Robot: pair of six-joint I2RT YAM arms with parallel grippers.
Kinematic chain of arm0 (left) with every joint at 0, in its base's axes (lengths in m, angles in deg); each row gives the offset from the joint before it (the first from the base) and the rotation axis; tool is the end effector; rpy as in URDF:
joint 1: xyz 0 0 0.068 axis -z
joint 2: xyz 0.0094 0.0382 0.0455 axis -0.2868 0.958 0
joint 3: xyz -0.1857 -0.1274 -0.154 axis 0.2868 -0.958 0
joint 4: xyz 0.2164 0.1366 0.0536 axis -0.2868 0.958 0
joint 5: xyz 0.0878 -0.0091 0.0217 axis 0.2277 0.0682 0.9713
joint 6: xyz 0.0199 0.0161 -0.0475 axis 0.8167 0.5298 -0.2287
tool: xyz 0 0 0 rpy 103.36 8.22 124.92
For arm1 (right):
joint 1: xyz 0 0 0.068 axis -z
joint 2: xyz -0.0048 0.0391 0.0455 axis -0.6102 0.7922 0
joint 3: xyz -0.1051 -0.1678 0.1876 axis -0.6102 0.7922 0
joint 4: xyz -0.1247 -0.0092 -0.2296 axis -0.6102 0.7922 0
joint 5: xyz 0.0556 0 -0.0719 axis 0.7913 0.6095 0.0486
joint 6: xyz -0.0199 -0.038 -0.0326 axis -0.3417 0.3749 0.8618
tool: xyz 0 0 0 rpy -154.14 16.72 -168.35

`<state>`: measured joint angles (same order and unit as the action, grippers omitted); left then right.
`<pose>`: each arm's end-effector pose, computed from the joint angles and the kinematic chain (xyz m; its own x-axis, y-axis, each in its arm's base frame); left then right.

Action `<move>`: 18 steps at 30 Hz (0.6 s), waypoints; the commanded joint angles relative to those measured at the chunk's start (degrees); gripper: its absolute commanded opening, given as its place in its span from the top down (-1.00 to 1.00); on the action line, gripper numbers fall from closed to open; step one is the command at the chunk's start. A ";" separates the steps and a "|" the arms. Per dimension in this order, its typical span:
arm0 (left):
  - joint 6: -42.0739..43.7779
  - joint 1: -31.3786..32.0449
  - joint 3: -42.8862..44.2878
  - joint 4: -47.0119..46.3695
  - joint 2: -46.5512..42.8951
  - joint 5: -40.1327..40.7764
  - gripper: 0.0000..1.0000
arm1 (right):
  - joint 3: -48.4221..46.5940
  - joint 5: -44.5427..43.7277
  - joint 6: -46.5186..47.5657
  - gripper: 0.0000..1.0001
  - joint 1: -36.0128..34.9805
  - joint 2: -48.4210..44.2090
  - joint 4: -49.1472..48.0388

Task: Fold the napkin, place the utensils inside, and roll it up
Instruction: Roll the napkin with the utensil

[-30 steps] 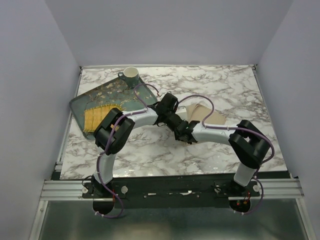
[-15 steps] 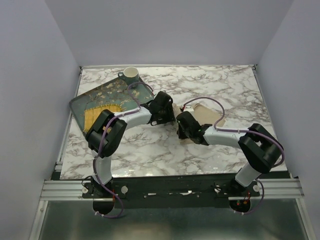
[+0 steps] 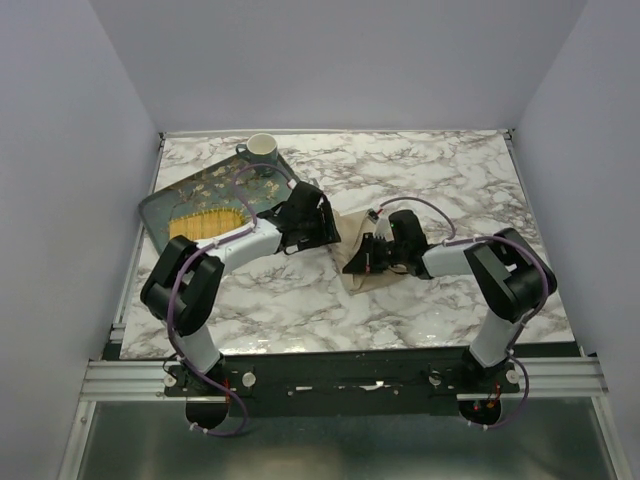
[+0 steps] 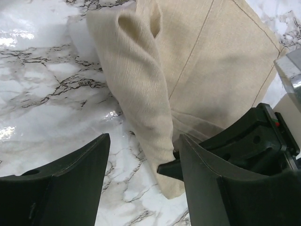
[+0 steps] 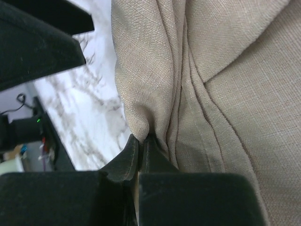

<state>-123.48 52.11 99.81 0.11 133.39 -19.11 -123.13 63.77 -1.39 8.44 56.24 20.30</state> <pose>0.2957 -0.2130 0.2027 -0.8559 -0.2687 -0.4420 -0.0041 0.8580 -0.5136 0.2714 0.1739 0.1185 -0.8813 -0.0073 -0.4726 -0.3771 0.6137 0.6937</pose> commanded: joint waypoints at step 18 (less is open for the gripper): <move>0.93 -2.30 13.13 14.18 15.58 10.81 -0.22 | -0.66 14.05 5.67 0.99 6.23 5.87 17.98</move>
<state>-124.62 52.06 112.09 9.05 146.85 -13.32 -124.64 81.37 0.25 14.23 60.35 27.03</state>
